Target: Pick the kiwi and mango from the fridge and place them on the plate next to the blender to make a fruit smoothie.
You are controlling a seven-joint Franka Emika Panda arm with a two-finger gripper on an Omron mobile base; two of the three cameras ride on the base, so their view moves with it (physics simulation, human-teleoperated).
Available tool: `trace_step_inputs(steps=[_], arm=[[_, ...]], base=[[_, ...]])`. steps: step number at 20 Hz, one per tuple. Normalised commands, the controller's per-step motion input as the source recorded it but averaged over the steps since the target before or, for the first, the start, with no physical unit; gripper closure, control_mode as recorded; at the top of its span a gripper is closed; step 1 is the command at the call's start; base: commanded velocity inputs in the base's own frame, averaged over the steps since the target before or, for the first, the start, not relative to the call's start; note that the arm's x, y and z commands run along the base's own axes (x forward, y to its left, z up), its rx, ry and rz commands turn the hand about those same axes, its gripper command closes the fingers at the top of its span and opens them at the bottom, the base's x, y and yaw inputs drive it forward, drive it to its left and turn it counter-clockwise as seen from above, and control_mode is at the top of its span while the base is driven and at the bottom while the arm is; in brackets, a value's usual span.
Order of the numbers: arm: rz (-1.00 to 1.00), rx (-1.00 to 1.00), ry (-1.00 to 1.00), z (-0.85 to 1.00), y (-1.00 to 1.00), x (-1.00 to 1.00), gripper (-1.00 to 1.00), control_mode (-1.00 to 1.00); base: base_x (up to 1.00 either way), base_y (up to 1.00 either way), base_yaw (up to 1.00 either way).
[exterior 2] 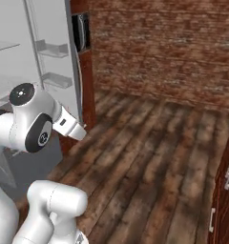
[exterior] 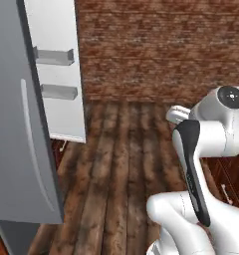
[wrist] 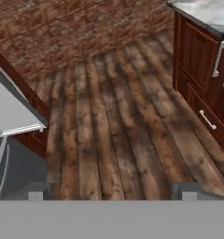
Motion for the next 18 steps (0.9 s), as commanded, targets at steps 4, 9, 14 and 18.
trace_step_inputs(steps=[4, 9, 14, 18], arm=[[0.0, 0.0, 0.0, 0.0, 0.0, 0.0, -1.0, 1.0], [0.0, 0.0, 0.0, 0.0, 0.0, 0.0, -1.0, 1.0], [0.0, 0.0, 0.0, 0.0, 0.0, 0.0, -1.0, 1.0], [0.0, 0.0, 0.0, 0.0, 0.0, 0.0, -1.0, 1.0]], base=[[0.14, -0.02, 0.77], [0.81, -0.49, 0.39], [1.0, -0.84, 0.23], [0.98, -0.7, 0.16]])
